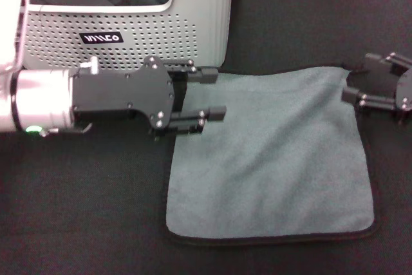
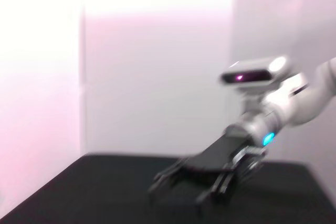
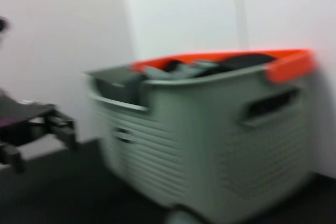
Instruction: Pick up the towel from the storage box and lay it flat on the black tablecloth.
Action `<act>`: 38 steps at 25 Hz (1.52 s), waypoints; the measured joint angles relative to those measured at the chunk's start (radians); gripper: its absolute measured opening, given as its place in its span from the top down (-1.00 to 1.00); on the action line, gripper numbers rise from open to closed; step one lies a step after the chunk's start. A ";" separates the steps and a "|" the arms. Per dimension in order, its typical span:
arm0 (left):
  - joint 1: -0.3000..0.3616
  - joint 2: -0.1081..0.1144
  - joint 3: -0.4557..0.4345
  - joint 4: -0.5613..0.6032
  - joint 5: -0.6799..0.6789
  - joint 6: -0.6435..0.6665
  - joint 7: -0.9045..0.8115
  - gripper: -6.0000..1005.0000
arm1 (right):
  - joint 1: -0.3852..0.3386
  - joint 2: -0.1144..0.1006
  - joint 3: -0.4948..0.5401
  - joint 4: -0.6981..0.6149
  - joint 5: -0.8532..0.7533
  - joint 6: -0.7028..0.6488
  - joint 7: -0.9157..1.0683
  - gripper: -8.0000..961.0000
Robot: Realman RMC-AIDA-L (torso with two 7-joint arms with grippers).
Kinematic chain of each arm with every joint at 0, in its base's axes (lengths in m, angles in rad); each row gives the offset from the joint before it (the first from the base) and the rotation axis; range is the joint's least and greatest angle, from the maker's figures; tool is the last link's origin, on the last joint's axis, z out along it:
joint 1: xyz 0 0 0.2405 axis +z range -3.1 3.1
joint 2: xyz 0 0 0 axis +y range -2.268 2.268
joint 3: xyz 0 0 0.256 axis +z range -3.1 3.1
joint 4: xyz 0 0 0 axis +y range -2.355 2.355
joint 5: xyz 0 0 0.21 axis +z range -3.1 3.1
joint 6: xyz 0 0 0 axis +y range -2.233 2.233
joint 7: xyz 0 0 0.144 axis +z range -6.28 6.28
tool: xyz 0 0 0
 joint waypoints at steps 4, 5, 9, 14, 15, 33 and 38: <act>0.013 0.004 -0.002 0.002 -0.026 0.123 0.011 -0.19 | 0.003 0.009 0.000 0.000 -0.011 0.139 0.011 -0.85; 0.017 0.006 -0.003 0.002 -0.033 0.146 0.010 -0.20 | 0.005 0.009 -0.001 -0.001 -0.010 0.179 0.020 -0.85; 0.048 0.009 -0.003 0.003 -0.078 0.202 0.009 -0.22 | 0.008 0.025 -0.005 -0.032 -0.004 0.307 0.067 -0.85; 0.068 0.015 -0.003 0.004 -0.137 0.251 -0.008 -0.23 | 0.002 0.042 -0.105 -0.084 0.024 0.321 0.091 -0.85; 0.070 0.017 -0.002 0.004 -0.140 0.253 -0.017 -0.25 | 0.006 0.042 -0.122 -0.084 0.033 0.320 0.091 -0.85; 0.091 0.037 -0.001 -0.004 -0.142 0.283 -0.022 -0.70 | 0.050 0.047 -0.270 -0.088 0.128 0.299 0.082 -0.85; 0.091 0.037 -0.004 -0.005 -0.143 0.283 -0.015 -0.70 | 0.060 0.047 -0.271 -0.086 0.128 0.299 0.082 -0.85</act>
